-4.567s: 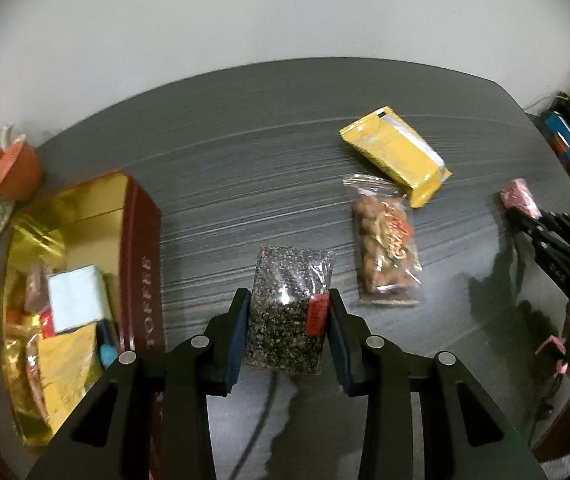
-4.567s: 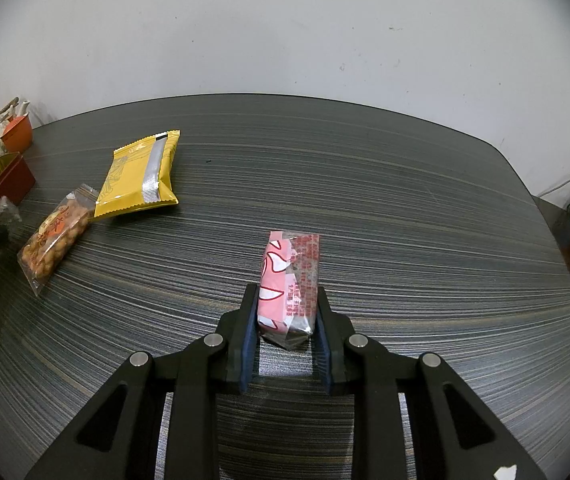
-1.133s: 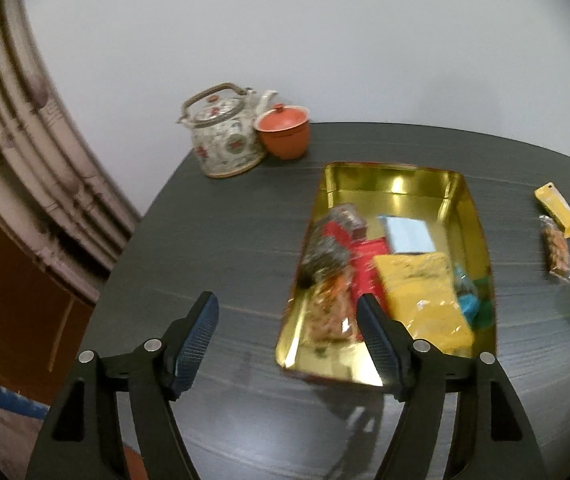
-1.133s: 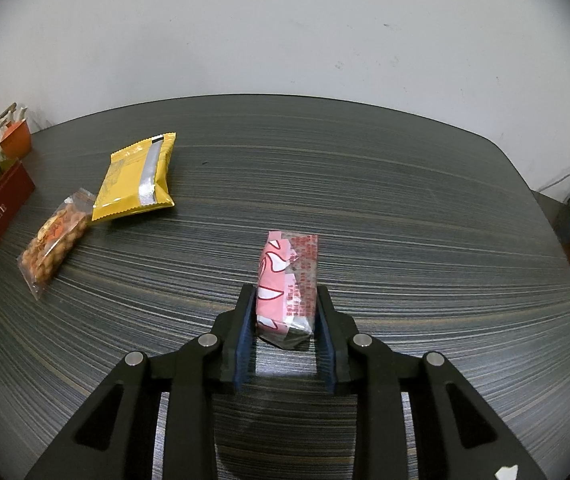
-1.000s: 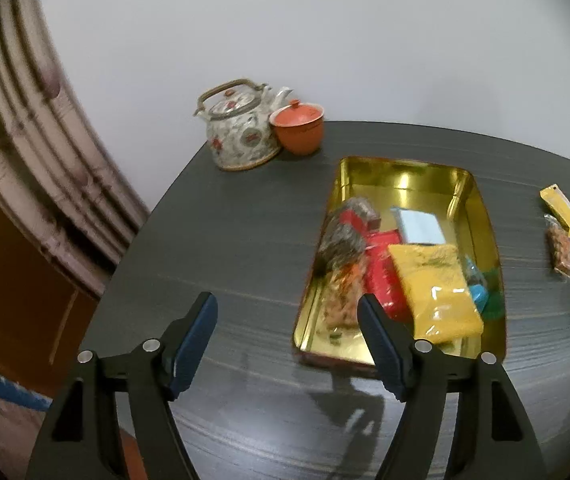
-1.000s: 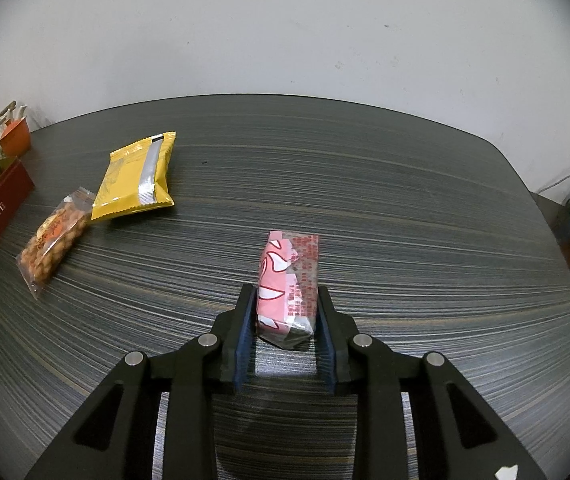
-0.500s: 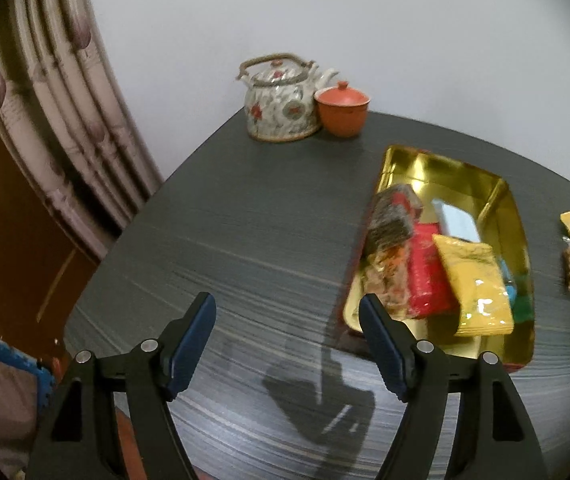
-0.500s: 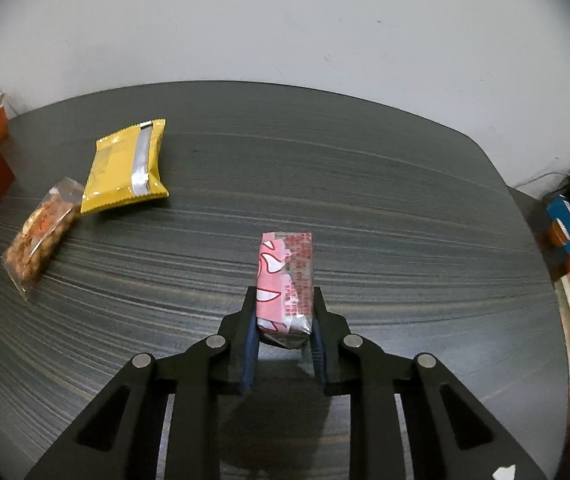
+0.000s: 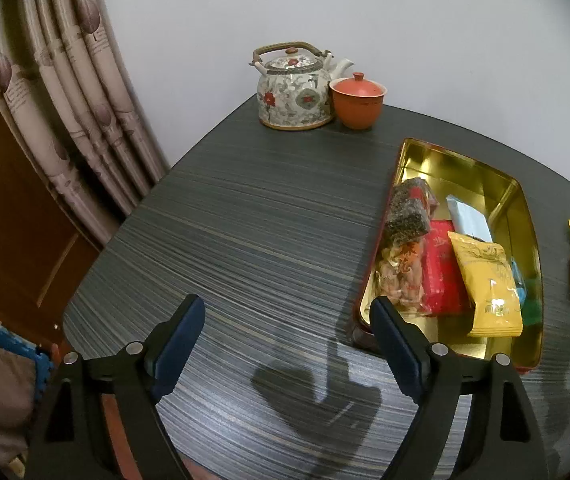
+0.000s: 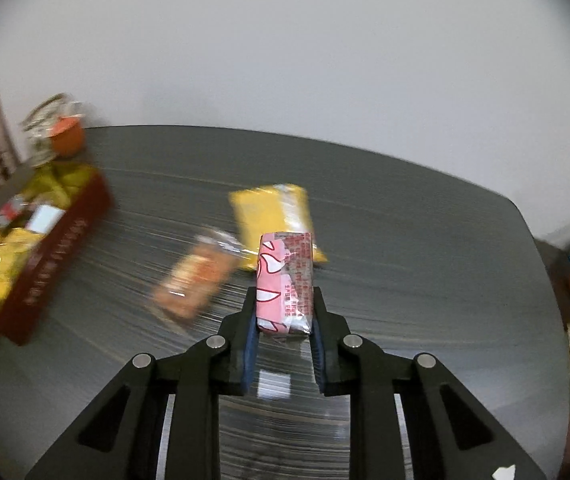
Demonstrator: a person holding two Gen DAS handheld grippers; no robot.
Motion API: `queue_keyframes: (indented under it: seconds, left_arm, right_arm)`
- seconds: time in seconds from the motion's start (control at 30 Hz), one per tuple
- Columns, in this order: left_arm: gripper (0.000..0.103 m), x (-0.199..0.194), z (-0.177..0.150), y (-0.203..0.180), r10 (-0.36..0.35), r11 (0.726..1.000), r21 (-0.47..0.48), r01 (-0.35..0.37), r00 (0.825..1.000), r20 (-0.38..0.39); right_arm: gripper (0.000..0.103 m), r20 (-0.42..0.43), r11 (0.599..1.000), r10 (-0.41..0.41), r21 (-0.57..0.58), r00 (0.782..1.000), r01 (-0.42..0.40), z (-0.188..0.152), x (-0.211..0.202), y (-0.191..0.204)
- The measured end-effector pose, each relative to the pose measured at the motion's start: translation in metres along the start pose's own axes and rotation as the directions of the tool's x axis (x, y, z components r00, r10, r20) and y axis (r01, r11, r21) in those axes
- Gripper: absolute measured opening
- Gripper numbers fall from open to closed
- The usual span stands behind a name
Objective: Organize snacks
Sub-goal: 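Carry the pink packet over the gold tin with the right tool, then lower the pink packet into the tin and open the right tool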
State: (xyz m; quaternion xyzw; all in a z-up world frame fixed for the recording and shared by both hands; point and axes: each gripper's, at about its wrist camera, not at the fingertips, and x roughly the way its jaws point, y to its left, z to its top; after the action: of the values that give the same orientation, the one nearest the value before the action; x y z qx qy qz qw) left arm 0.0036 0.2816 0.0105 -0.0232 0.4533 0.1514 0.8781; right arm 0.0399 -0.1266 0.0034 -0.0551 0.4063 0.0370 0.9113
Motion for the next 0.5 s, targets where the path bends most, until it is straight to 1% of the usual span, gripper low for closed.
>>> queue_keyframes:
  seconds: [0.13, 0.33, 0.5]
  left_arm:
    - [0.086, 0.000, 0.000, 0.001, 0.010, 1.000, -0.012, -0.010, 1.000, 0.004]
    - [0.088, 0.000, 0.001, 0.006, 0.016, 0.999, -0.036, -0.016, 1.000, 0.001]
    - [0.089, 0.002, 0.001, 0.006, 0.023, 0.999, -0.039, -0.023, 1.000, -0.006]
  right_arm:
    - [0.020, 0.005, 0.994, 0.096, -0.048, 0.995, -0.096, 0.012, -0.007, 0.046]
    - [0.020, -0.008, 0.965, 0.242, -0.102, 0.970, -0.242, 0.029, -0.011, 0.110]
    - [0.020, -0.024, 0.938, 0.305, -0.163, 0.952, -0.305, 0.043, -0.004, 0.164]
